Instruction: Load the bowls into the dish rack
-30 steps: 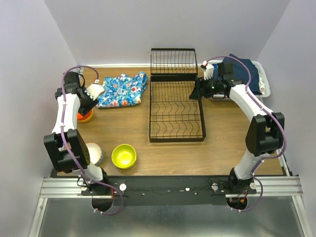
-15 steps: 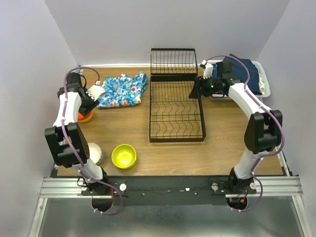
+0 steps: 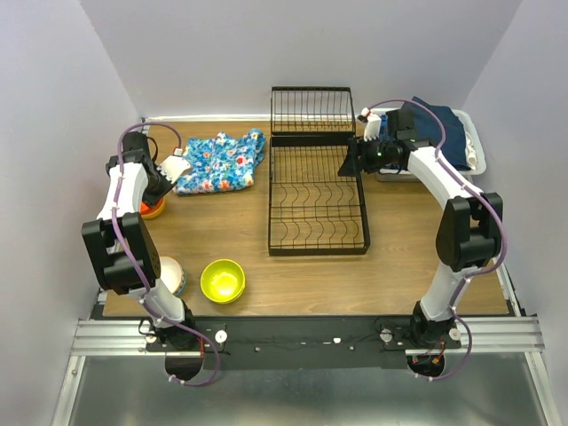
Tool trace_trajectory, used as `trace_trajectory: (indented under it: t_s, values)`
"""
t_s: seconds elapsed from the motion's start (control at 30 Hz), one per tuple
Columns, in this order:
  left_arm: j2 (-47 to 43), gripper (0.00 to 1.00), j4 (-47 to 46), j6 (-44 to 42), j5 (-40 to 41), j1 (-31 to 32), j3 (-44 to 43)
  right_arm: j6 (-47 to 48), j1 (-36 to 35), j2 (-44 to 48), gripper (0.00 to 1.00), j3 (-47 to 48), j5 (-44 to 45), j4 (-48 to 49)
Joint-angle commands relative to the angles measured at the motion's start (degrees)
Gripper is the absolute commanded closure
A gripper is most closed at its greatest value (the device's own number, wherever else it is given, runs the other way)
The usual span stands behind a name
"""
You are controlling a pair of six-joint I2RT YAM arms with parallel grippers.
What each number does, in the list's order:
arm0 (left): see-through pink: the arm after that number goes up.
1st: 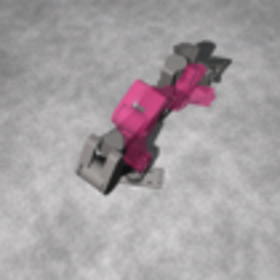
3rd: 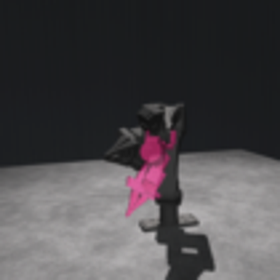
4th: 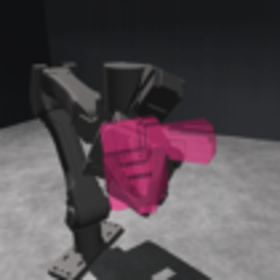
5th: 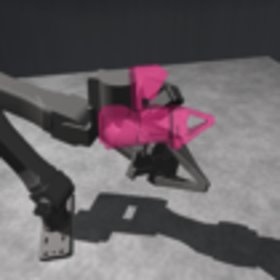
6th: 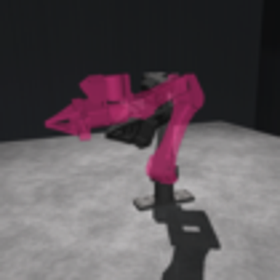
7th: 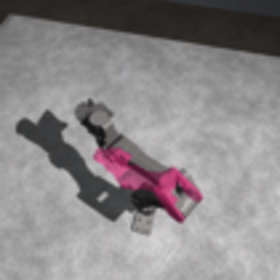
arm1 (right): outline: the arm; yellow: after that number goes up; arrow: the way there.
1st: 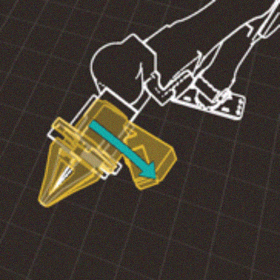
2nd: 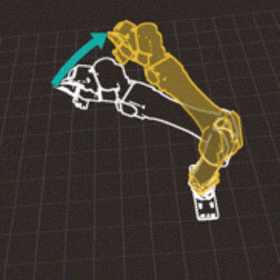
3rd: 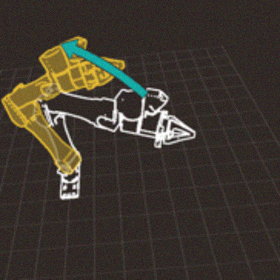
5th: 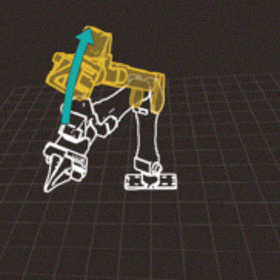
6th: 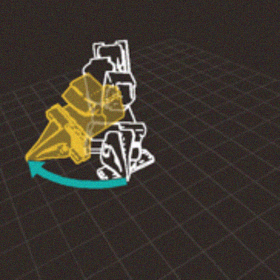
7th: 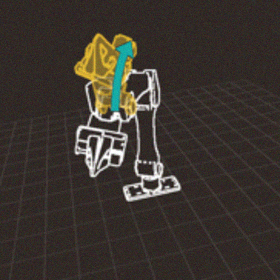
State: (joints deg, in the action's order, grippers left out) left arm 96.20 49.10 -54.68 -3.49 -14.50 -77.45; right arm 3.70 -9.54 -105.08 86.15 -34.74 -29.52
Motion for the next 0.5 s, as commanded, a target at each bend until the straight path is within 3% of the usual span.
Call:
trace_trajectory:
  t_s: [0.0,0.3,0.47]
  values:
    - [-1.2,0.73,0.7,-0.4,-1.1,0.1,0.1,-0.8,0.0,-1.5,0.27,2.4,0.6,0.3]
    - [-3.6,0.96,6.1,2.9,-5.3,0.3,-2.5,-0.5,0.0,-1.3,0.28,2.5,0.9,0.2]
    - [-8.6,1.00,7.7,4.0,-6.5,2.5,-5.0,-0.5,0.0,-1.4,0.28,2.8,0.6,0.1]
